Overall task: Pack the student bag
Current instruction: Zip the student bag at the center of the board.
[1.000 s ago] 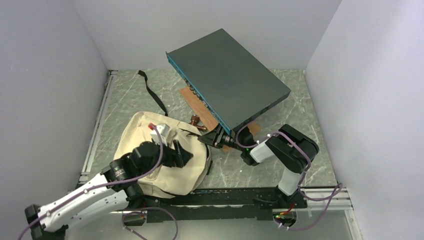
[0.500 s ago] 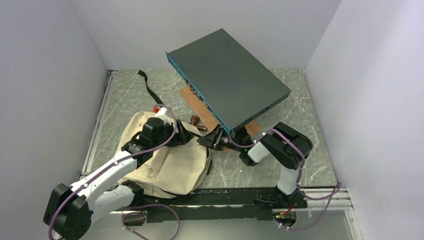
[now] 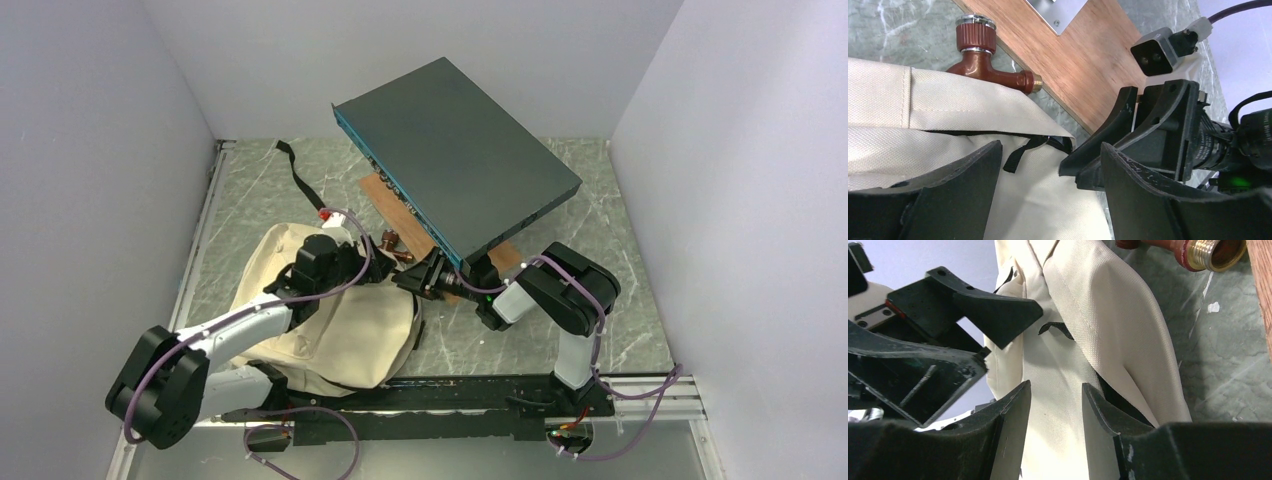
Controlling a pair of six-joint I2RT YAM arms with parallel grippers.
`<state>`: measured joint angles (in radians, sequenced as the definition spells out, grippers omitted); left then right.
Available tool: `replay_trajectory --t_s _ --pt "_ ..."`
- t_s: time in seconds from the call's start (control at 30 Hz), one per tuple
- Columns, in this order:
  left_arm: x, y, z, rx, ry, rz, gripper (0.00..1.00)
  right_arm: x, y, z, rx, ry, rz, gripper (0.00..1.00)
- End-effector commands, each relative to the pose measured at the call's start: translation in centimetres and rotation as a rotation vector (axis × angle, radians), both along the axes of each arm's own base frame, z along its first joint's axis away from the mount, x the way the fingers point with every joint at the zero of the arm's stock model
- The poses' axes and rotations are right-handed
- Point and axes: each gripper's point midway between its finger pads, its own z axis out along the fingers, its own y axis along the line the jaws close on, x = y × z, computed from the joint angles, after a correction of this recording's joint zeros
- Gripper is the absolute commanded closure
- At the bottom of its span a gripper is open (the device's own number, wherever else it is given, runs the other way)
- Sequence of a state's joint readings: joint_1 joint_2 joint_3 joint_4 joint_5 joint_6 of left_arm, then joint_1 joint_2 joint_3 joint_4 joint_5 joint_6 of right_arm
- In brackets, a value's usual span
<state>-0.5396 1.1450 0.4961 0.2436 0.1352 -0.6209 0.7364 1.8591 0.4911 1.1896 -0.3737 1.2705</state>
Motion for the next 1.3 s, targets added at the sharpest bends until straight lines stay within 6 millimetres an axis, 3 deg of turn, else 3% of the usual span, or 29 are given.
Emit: replay_trajectory --t_s 0.0,0.17,0.4,0.83,1.03,1.27 --pt "1.1 -1.1 1.2 -0.073 -0.093 -0.022 0.23 1.1 -0.1 1.0 0.025 -0.02 -0.042 0.55" --pt "0.4 -2.4 0.9 -0.119 -0.057 -0.08 0.27 2.2 -0.3 0.2 -0.028 -0.031 -0.067 0.51" --pt "-0.1 -2.0 0.3 -0.126 -0.006 -0.046 0.28 3.7 0.2 0.0 -0.039 -0.031 -0.091 0.52" --pt "-0.5 -1.9 -2.0 -0.057 0.144 -0.143 0.2 3.3 0.8 -1.5 -0.088 -0.03 -0.032 0.51" --pt "-0.5 -1.4 -4.2 -0.009 0.254 -0.15 0.18 3.1 1.0 -1.3 -0.104 -0.056 -0.006 0.48" --pt "-1.6 -2.0 -4.7 0.034 0.29 -0.193 0.19 3.0 0.7 -1.0 -0.107 -0.058 0.0 0.46"
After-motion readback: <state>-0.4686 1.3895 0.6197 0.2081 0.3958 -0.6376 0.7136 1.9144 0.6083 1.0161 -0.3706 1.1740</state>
